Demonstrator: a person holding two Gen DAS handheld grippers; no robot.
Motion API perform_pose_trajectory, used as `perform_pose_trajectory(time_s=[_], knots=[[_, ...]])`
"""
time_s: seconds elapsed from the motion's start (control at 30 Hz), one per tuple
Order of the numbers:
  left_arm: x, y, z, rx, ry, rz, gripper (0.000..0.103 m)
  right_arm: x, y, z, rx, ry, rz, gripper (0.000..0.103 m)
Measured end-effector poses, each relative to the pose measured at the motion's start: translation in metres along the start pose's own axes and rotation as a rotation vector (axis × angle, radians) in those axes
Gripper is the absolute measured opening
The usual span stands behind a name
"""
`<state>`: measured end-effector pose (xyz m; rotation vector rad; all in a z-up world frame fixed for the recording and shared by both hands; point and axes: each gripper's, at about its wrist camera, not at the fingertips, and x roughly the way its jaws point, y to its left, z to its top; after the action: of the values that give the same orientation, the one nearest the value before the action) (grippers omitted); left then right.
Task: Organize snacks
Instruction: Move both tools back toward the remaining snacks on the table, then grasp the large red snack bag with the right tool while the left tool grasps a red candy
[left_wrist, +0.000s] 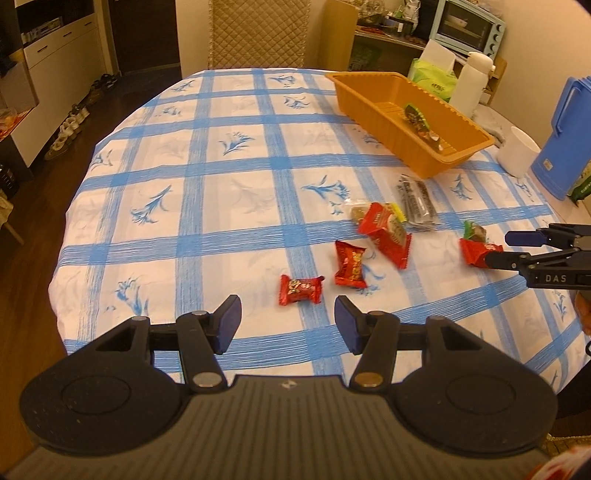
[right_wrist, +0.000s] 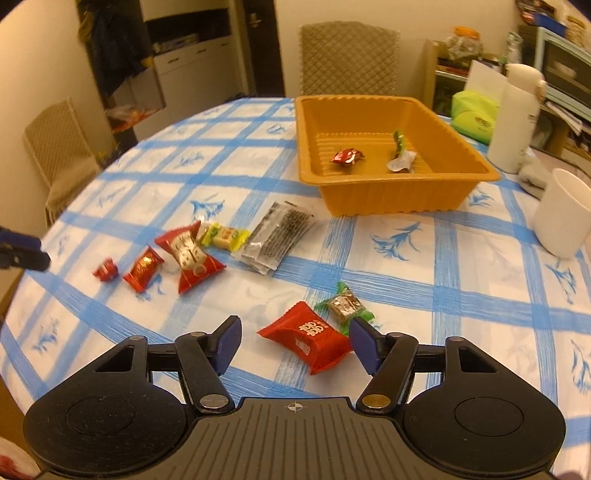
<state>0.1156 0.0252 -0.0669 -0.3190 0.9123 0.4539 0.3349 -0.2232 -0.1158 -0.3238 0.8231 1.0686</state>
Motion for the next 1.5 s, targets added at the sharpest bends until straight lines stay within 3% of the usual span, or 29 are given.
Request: perform_pose_trajectory(time_s=[0.5,0.87,1.03,1.2,1.3,1.5], knots=[[0.008,0.008,0.000,-0.012,0.010,0.014,0.053,0.012,0.008,-0.006,-0.032,0.055,0.036,0.054],[0.022,0.009,0.003,0.026,0.014,0.016,0.053,0.021,0.010,0.007,0.013,0.032,0.002,0.053],[0.028,0.012,0.004,0.044,0.016,0.014,0.052,0.032,0.009,0.008,0.028,0.052,-0.005,0.041],[0.034,0.014,0.005,0.075,0.020,0.005,0.052,0.038,0.009,0.007,0.045,0.063,-0.023,0.039],[0.038,0.014,0.005,0.101,0.024,-0.002,0.052,0.039,0.009,0.006,0.061,0.068,-0.029,0.027],[0.048,0.011,0.004,0.190,0.032,-0.009,0.051,0.028,0.011,0.006,0.114,0.038,-0.068,0.026]])
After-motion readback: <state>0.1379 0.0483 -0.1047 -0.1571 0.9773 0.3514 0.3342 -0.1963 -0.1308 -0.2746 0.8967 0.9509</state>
